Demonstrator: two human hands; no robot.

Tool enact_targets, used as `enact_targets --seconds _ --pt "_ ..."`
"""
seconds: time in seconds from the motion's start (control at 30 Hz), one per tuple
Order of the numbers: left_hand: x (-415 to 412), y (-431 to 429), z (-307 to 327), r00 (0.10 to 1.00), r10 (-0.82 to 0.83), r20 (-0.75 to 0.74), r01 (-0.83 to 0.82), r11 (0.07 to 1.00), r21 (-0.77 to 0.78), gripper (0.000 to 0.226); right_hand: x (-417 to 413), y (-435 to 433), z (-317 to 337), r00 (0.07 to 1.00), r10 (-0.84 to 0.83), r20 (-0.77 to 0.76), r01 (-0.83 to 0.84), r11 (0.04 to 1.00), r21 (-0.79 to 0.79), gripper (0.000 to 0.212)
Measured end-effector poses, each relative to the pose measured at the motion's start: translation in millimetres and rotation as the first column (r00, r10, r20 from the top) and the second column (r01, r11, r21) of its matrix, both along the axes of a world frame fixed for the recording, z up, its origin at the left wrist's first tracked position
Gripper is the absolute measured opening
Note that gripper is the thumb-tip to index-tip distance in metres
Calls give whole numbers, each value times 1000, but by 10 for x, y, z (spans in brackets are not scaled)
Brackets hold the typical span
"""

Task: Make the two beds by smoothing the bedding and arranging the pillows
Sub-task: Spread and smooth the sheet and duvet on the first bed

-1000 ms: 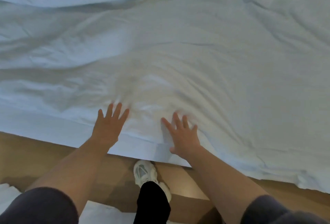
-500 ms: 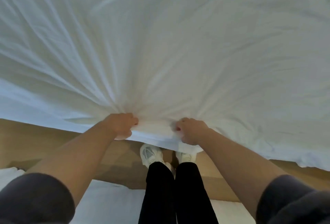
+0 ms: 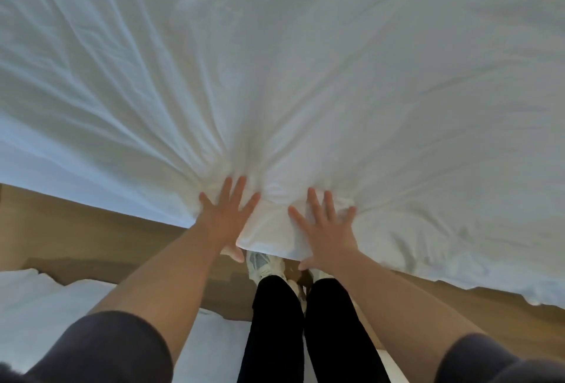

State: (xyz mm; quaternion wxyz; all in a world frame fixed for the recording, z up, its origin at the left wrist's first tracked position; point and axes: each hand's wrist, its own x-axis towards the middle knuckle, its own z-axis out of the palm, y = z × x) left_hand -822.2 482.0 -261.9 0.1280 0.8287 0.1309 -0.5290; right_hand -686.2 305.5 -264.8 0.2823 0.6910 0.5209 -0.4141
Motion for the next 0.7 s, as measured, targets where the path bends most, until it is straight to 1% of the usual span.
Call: enact_targets --seconds 0.03,0.07,0.13,0.2,0.3,0.37,0.47,0.53,0.6,0.63,0.7 --pt "6 127 103 1000 -2 -15 1 998 -56 129 62 88 79 1000 -19 -6 19 1000 15 117" --pt "8 289 226 1000 -6 -11 5 997 -72 120 134 221 171 1000 -31 -4 31 999 44 116" --pt "-23 674 455 1000 -3 22 4 1000 -14 110 275 591 349 999 -41 13 39 993 108 116" --pt "-107 1096 602 999 17 38 -19 997 68 106 375 1012 483 998 -53 38 46 986 162 116" --pt "-242 1734 674 994 102 37 -106 984 142 98 389 1615 572 994 -83 76 66 975 211 115" --pt "-341 2158 610 977 190 93 -204 961 188 90 298 1991 534 989 -126 73 105 966 238 116" --pt "-617 2826 419 902 361 238 -416 873 255 74 1 2623 379 978 -205 35 188 942 277 117" --pt "-893 3272 326 867 417 274 -487 826 283 69 -311 3102 260 968 -251 -18 245 922 300 117" --pt "-1216 3674 237 841 459 285 -534 785 313 69 -674 3572 162 963 -261 -68 268 910 317 115" --pt "-1385 3862 193 809 505 301 -585 745 322 69 -856 3799 110 964 -252 -85 266 908 324 114" --pt "-1665 4171 126 689 633 353 -725 612 316 70 -1165 4175 17 965 -236 -111 259 911 321 113"
